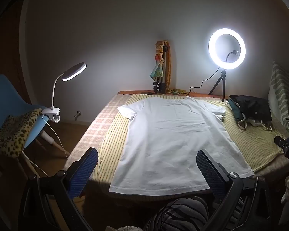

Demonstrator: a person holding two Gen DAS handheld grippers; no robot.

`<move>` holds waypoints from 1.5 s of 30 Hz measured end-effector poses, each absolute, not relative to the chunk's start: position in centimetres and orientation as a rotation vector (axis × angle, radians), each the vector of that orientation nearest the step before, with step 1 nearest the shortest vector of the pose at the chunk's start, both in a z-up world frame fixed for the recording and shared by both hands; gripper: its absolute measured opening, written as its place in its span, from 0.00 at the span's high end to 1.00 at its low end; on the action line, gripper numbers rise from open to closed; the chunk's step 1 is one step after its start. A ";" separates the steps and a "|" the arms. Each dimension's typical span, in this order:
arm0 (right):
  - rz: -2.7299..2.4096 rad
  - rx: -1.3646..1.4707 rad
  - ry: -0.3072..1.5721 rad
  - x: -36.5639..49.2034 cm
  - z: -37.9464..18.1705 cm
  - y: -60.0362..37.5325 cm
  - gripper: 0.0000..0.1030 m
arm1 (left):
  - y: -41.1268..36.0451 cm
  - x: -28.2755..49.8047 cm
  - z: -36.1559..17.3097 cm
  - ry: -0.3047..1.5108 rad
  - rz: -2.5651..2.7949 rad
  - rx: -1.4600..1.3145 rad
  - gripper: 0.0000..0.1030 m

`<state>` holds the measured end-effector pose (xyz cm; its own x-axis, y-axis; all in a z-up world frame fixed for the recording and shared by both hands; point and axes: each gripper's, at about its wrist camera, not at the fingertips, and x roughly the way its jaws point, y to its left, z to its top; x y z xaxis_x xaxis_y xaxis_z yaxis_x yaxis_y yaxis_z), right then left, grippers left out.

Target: Fold small clothes

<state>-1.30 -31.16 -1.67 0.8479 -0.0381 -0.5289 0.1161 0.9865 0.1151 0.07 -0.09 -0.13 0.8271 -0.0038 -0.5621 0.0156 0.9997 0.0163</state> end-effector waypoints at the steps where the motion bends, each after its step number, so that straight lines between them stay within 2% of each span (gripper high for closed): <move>1: -0.081 0.151 0.541 -1.3 -1.7 -31.2 0.00 | -0.2 0.1 -0.2 0.600 -0.011 0.022 0.00; 45: -0.056 0.149 0.549 -1.2 -1.5 -30.7 0.00 | -0.1 0.3 0.6 0.585 -0.022 -0.010 0.00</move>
